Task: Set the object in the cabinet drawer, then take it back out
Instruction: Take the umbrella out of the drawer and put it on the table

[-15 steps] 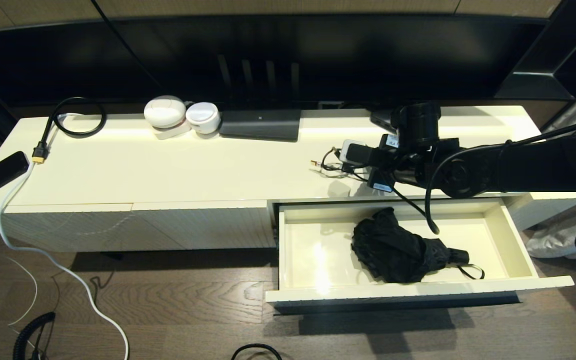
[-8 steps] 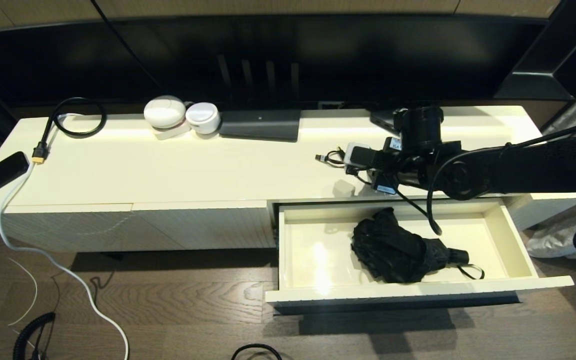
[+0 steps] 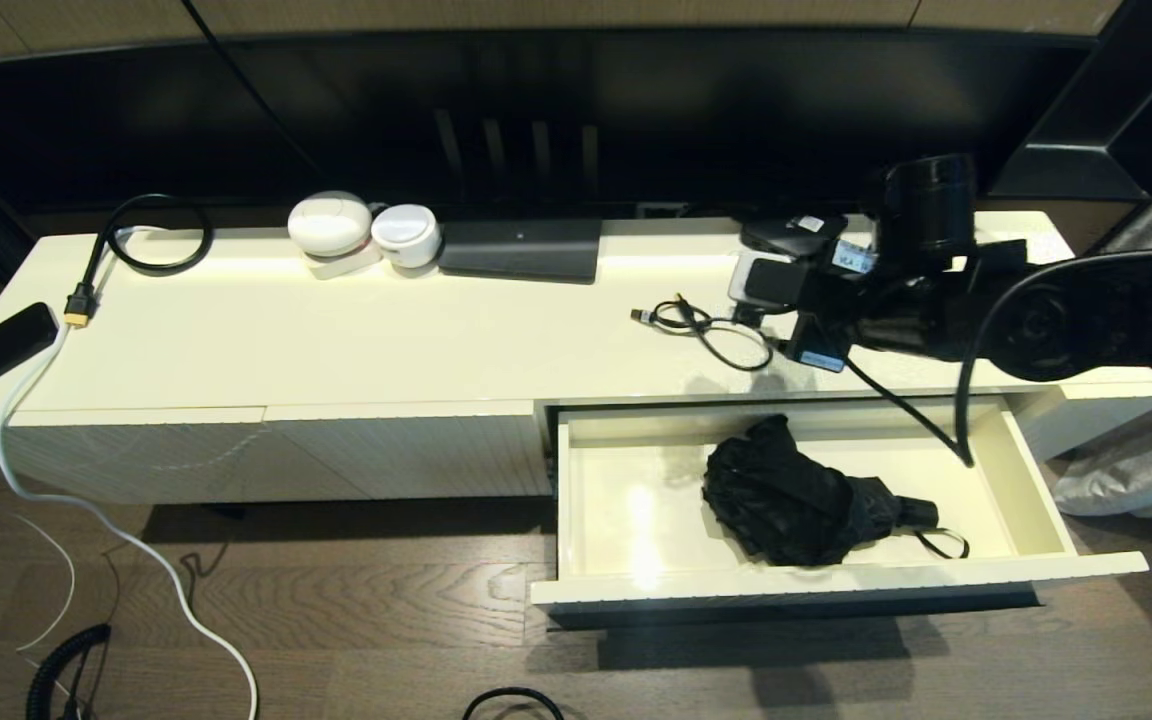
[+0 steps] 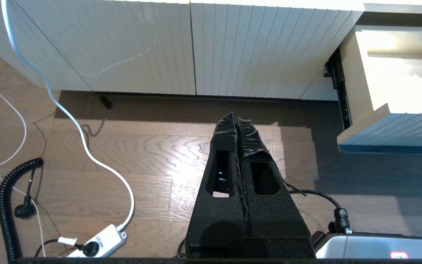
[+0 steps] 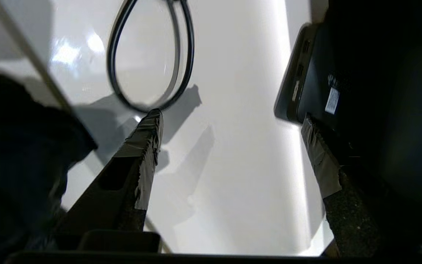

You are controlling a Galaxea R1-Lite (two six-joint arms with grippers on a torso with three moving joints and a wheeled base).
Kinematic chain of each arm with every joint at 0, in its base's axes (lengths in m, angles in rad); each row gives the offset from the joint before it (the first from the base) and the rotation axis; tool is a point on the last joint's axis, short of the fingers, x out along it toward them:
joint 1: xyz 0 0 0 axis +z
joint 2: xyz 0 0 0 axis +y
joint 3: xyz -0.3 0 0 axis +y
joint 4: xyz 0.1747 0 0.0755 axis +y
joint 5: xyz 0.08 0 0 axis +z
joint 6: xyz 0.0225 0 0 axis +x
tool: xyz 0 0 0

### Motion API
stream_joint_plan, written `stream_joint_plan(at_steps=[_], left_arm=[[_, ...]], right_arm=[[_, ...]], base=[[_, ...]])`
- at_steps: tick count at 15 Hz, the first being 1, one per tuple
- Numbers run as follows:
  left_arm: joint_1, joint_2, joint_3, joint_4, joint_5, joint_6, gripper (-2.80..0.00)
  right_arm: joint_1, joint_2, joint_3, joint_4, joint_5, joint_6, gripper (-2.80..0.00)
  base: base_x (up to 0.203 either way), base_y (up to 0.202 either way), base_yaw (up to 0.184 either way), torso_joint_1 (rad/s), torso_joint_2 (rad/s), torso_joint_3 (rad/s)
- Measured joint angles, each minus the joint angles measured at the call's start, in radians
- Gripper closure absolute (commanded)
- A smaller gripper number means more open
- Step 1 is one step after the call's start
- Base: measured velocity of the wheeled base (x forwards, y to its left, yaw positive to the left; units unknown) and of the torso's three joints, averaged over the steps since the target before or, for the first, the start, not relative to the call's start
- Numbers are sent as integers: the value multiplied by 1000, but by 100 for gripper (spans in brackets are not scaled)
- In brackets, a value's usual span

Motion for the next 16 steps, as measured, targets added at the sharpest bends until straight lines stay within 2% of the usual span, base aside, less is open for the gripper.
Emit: stream_joint_plan(at_steps=[5, 7, 12, 16], left_arm=[[0, 0, 0, 0, 0, 0, 0], [0, 0, 0, 0, 0, 0, 0], [0, 0, 0, 0, 0, 0, 0], [0, 0, 0, 0, 0, 0, 0]], right_arm=[[-57, -242, 271, 271, 58, -31, -280], [-90, -301, 334, 396, 95, -31, -280], [-148, -300, 313, 618, 197, -38, -280], [-190, -246, 298, 650, 260, -108, -280]], base=[[0, 0, 0, 0, 0, 0], [0, 0, 0, 0, 0, 0], [0, 0, 0, 0, 0, 0], [0, 0, 0, 0, 0, 0]])
